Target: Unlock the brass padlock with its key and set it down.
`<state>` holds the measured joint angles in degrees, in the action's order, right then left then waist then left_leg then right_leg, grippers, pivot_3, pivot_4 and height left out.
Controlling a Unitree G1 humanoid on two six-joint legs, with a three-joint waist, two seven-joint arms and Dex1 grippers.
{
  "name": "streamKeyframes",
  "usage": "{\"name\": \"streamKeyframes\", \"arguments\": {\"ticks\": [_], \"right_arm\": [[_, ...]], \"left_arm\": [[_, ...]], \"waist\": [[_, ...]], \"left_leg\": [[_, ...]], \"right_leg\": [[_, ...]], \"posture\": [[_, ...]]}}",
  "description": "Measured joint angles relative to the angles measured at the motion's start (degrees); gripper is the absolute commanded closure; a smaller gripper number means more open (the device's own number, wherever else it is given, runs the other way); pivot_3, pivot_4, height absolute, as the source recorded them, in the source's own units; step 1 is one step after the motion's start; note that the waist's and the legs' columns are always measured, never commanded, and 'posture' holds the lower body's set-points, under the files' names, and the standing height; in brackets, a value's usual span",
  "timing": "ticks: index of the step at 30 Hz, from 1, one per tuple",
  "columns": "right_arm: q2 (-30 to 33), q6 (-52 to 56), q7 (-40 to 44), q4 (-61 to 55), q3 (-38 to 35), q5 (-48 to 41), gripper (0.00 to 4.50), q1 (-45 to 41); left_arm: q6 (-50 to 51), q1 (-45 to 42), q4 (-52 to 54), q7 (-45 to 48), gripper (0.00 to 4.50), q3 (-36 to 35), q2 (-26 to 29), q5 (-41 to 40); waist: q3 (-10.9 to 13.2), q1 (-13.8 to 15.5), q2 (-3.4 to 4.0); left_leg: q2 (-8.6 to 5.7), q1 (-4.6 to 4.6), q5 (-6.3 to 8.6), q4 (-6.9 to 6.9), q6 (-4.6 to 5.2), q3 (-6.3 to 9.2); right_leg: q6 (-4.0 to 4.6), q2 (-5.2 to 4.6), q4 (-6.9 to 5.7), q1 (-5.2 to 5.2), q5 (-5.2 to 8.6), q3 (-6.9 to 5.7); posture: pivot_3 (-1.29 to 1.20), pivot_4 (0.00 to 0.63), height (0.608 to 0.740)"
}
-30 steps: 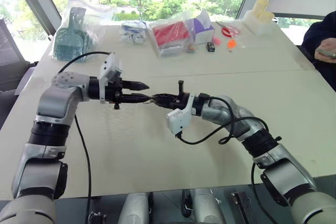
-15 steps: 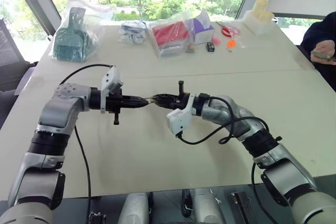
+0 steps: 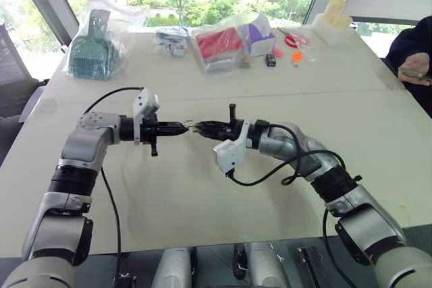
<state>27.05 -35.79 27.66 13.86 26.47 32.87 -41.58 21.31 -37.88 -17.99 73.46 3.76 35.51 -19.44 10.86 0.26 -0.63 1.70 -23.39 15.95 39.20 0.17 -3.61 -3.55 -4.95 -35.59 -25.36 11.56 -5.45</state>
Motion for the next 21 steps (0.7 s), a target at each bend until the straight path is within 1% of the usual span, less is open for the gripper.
{"name": "streamKeyframes", "arguments": {"ticks": [4,7,11,18,20,21], "right_arm": [[0.0,0.4,0.5,-0.1,0.0,-0.1,4.5,0.1],[0.2,1.0,0.5,0.2,0.0,0.0,4.5,0.7],[0.8,1.7,-1.0,5.0,0.0,1.0,4.5,1.1],[0.9,2.2,-3.3,12.9,0.7,4.6,4.5,1.2],[0.9,2.6,-3.2,14.0,1.3,4.8,3.48,1.2],[0.9,2.8,-3.1,14.1,1.4,4.9,3.18,1.2]], "left_arm": [[-0.6,0.2,0.0,0.1,4.49,0.0,0.4,0.2],[-0.6,2.0,0.4,0.2,4.49,-0.3,2.2,0.2],[-0.6,4.6,0.9,-0.3,4.49,-0.9,3.8,0.2],[-0.6,8.0,6.1,-3.6,4.49,-2.2,3.8,0.2],[-0.6,9.1,7.8,-4.4,4.5,-2.3,3.8,0.2],[-0.6,9.5,8.3,-4.8,4.5,-2.3,3.7,0.2]], "waist": [[0.0,0.0,0.0],[0.0,-0.1,0.0],[0.0,0.0,0.0],[0.0,-0.1,0.0],[0.0,-0.2,0.0],[0.0,-0.3,0.0]], "left_leg": [[0.0,0.0,0.0,0.0,0.0,0.0],[0.01,0.01,0.0,-0.01,0.0,0.0],[0.01,0.01,0.0,0.0,0.0,0.0],[0.01,0.01,0.0,-0.01,0.0,-0.01],[0.02,0.01,0.0,-0.01,0.0,-0.01],[0.02,0.01,0.0,-0.01,0.0,0.0]], "right_leg": [[0.0,0.0,0.0,0.0,0.0,0.0],[0.0,0.0,-0.01,0.0,0.0,0.0],[0.01,-0.01,-0.02,0.0,0.0,0.0],[0.01,-0.03,-0.02,0.0,0.0,0.01],[0.01,-0.03,-0.03,0.0,0.0,0.01],[0.01,-0.03,-0.04,-0.01,0.0,0.01]], "posture": [[0.0,0.15,0.74],[0.0,0.15,0.74],[0.0,0.15,0.74],[0.0,0.15,0.74],[0.0,0.15,0.74],[0.0,0.15,0.74]]}}
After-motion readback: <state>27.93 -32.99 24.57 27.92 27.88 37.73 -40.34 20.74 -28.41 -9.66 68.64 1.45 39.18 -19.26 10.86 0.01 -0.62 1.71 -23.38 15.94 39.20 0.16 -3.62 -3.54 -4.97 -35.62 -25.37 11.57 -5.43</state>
